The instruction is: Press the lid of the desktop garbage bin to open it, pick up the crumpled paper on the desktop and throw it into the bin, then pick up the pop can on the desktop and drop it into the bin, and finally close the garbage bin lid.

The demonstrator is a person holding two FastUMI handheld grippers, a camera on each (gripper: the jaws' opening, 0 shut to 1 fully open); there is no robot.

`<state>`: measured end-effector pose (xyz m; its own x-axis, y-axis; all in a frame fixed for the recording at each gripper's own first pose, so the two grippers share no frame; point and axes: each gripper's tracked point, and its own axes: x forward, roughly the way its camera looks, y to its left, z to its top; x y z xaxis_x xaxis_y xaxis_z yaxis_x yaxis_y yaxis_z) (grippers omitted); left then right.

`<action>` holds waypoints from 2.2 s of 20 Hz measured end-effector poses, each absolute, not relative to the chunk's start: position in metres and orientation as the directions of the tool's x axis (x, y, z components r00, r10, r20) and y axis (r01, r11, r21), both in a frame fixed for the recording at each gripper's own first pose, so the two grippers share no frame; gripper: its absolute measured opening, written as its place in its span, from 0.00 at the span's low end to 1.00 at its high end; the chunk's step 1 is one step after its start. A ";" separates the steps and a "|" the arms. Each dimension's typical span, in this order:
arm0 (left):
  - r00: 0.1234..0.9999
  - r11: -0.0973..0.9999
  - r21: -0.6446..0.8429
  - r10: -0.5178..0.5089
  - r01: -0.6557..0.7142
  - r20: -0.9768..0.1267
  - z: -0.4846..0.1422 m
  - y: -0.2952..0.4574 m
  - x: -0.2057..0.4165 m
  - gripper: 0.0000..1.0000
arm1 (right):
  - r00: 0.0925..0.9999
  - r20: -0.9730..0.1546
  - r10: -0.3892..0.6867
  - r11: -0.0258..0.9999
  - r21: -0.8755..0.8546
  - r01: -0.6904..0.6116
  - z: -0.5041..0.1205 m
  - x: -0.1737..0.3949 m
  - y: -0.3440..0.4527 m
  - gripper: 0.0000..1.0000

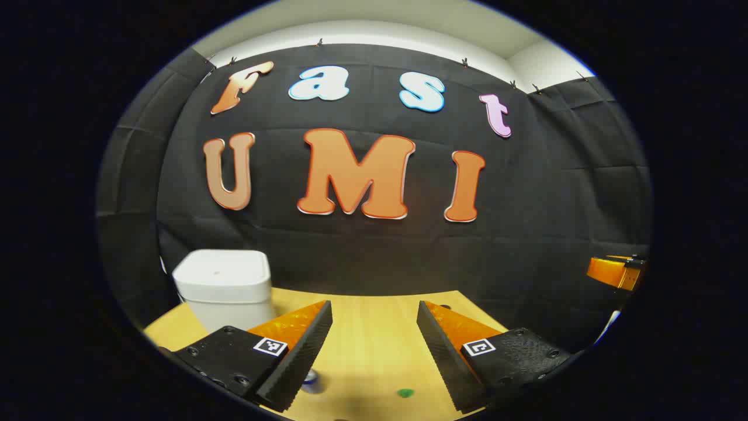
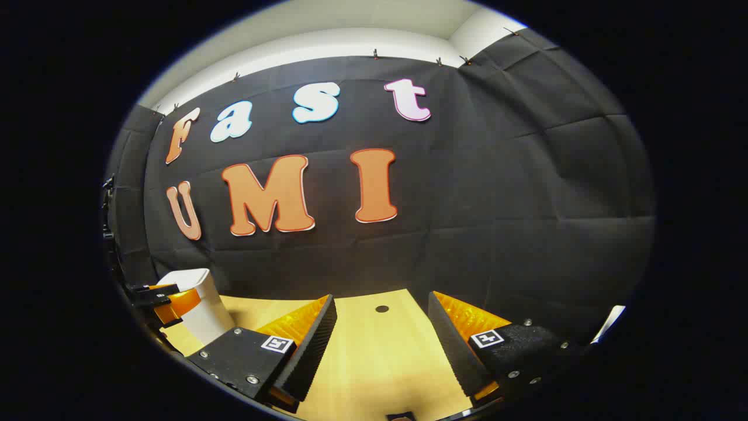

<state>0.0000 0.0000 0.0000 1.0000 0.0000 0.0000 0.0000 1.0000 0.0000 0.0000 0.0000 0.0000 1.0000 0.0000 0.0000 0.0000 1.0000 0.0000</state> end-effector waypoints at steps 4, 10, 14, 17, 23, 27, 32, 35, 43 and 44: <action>0.998 0.998 -0.002 0.057 -0.057 -0.007 -0.001 0.082 -0.018 0.93 | 0.999 -0.010 0.032 0.999 -0.023 -0.033 -0.014 -0.006 0.066 1.00; 0.995 0.995 -0.010 0.094 -0.094 -0.016 -0.002 0.124 -0.011 0.93 | 0.995 -0.035 0.098 0.992 -0.070 -0.101 -0.026 0.013 0.118 1.00; 0.995 0.994 -0.022 0.103 -0.103 -0.004 0.001 0.129 0.006 0.93 | 0.990 -0.053 0.131 0.987 -0.084 -0.135 -0.029 0.038 0.137 0.94; 0.992 0.991 -0.044 0.126 -0.125 0.017 0.008 0.132 0.011 0.93 | 0.979 -0.064 0.193 0.973 -0.114 -0.200 -0.032 0.048 0.154 0.94; 0.970 0.971 -0.007 0.238 -0.238 0.053 0.016 0.160 0.015 0.94 | 0.951 -0.109 0.290 0.953 -0.061 -0.298 -0.054 0.071 0.179 0.94; 0.971 0.972 -0.014 0.235 -0.234 0.038 0.014 0.168 0.023 0.93 | 0.949 -0.126 0.290 0.953 -0.052 -0.298 -0.055 0.081 0.195 0.94; 0.987 0.986 -0.068 0.156 -0.154 0.039 0.028 0.176 0.045 0.93 | 0.972 -0.095 0.215 0.974 -0.052 -0.220 -0.045 0.085 0.197 0.94; 0.987 0.986 -0.072 0.155 -0.153 0.030 0.027 0.186 0.057 0.93 | 0.973 -0.117 0.198 0.976 -0.070 -0.207 -0.053 0.086 0.199 0.94; 0.974 0.975 -0.028 0.222 -0.221 0.052 0.036 0.212 0.062 0.94 | 0.966 -0.130 0.222 0.971 -0.066 -0.232 -0.051 0.095 0.208 0.94; 0.971 0.973 -0.014 0.232 -0.232 0.056 0.039 0.216 0.059 0.93 | 0.966 -0.130 0.225 0.970 -0.066 -0.234 -0.051 0.097 0.208 0.94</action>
